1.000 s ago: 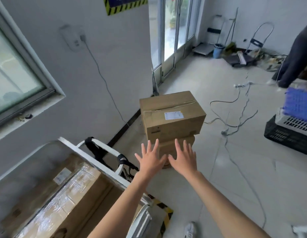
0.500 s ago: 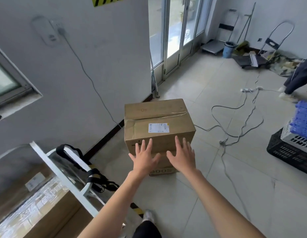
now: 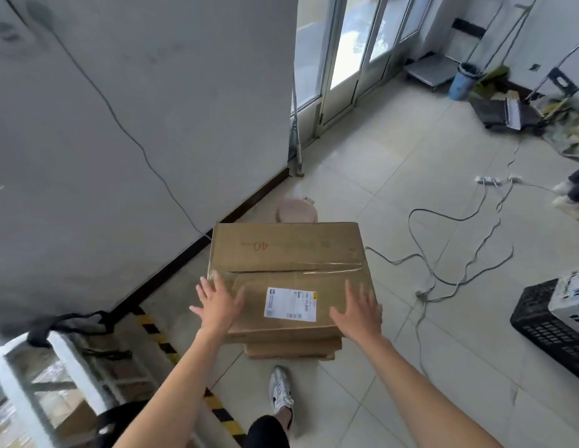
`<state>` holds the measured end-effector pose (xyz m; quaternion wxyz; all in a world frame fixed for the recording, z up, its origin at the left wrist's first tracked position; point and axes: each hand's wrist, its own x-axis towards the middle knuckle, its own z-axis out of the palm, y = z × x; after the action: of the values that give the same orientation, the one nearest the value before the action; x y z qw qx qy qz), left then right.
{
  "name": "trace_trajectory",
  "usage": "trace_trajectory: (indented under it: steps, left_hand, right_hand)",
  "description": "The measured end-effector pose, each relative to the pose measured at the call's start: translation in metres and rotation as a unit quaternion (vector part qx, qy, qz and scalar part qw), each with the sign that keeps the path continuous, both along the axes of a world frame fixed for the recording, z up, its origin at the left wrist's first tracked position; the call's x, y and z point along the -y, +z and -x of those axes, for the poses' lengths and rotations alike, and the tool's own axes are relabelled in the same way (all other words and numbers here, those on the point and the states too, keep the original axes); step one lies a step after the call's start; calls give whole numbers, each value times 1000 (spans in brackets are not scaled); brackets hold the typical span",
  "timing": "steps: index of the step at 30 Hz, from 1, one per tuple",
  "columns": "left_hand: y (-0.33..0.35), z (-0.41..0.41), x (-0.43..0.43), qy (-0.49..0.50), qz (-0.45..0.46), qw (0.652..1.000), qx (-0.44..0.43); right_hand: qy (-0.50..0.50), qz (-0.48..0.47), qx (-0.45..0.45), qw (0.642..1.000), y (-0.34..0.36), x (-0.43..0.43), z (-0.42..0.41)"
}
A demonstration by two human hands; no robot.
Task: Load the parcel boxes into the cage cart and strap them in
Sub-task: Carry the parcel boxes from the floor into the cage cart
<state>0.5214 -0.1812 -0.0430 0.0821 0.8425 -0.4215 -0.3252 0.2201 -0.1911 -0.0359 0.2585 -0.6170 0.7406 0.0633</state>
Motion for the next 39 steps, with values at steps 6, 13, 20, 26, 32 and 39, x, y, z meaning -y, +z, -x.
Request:
trace_trajectory:
  steps: [6,13,20,26,32,39]
  left_hand:
    - [-16,-30,51,46,-44,996,-63]
    - [-18,-34,59,167,-59,975,-130]
    - [10,-9,3,296,5,950,-98]
    - [83,-26,-94,428,100,898,3]
    - [173,-43,-218,538,151,820,123]
    - [201,-9,-391,673,157,712,130]
  right_hand:
    - [-107,-24,112,988,-8,59,27]
    - [-182,-81,228,953,-22,114,48]
    - [-74,-128,311,939,-7,154,47]
    - [98,-113,392,908,35,162,-33]
    - [236,-125,444,855,85,110,-133]
    - [354,-197,444,799,120,-21,-205]
